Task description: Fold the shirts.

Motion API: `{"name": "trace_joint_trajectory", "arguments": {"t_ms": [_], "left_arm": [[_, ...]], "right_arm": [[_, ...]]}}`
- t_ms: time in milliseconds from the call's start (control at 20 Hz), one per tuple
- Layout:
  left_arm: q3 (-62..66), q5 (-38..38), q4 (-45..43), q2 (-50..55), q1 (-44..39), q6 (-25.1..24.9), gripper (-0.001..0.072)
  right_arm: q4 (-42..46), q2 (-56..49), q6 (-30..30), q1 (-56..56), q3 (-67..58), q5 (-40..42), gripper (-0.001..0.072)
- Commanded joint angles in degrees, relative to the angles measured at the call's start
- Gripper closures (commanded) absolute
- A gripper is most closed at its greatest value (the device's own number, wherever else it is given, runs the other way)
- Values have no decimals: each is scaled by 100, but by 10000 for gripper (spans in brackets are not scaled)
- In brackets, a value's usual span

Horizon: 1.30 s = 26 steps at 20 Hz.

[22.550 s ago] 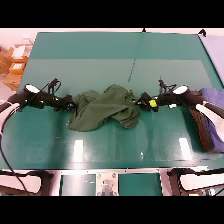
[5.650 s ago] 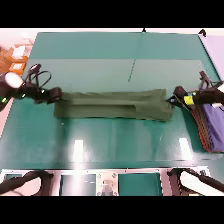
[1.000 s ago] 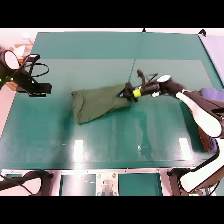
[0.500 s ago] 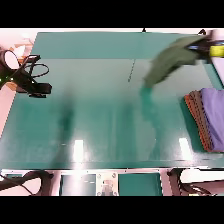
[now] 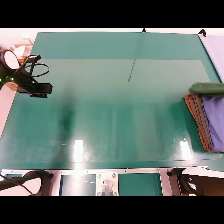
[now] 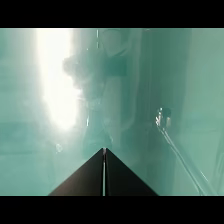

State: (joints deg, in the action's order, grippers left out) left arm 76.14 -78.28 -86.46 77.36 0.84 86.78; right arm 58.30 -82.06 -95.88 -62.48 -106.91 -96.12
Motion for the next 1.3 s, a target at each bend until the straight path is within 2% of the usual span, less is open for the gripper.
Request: {"name": "trace_joint_trajectory", "arguments": {"t_ms": [0, 150, 400, 450, 500, 550, 600, 650, 700, 800, 850, 900, 1050, 1250], "left_arm": [[-2, 44, 33, 4, 4, -57, 682], [-2, 17, 42, 4, 4, -179, 682], [-2, 39, 57, 2, 4, -286, 683], [-2, 33, 55, 2, 4, -291, 683], [-2, 33, 55, 2, 4, -332, 682], [-2, 33, 57, 2, 4, -330, 682], [-2, 33, 55, 2, 4, -332, 682], [-2, 35, 57, 2, 4, -330, 683], [-2, 35, 61, 2, 4, -330, 682], [-2, 20, 212, -17, 4, -326, 683], [-24, -24, 356, -72, 4, -323, 683], [-144, -24, 562, -214, 2, -323, 683], [-986, 101, 1104, -973, 2, -240, 683], [-2634, 481, 1390, -2304, -328, 26, 683]], "right_arm": [[1742, 354, -299, -345, 92, -417, 696], [2391, 634, -341, -321, 1019, -487, 696], [3178, 964, -551, -321, 3252, -396, 693], [3257, 953, -566, -323, 3628, -365, 605], [3281, 938, -601, -328, 3915, -302, 376], [3276, 914, -619, -328, 4122, -229, 189], [3248, 887, -619, -323, 4170, -208, 172], [3008, 883, -616, -299, 4089, -190, 173], [2579, 883, -610, -229, 3899, -157, 221], [1451, 892, -289, 116, 3412, 17, 627], [940, 949, -111, 426, 3198, 203, 643], [579, 1078, 50, 824, 3110, 514, 693], [376, 1722, 527, 2243, 3405, 1390, 694], [382, 3220, 723, 4096, 5482, 2312, 695]]}}
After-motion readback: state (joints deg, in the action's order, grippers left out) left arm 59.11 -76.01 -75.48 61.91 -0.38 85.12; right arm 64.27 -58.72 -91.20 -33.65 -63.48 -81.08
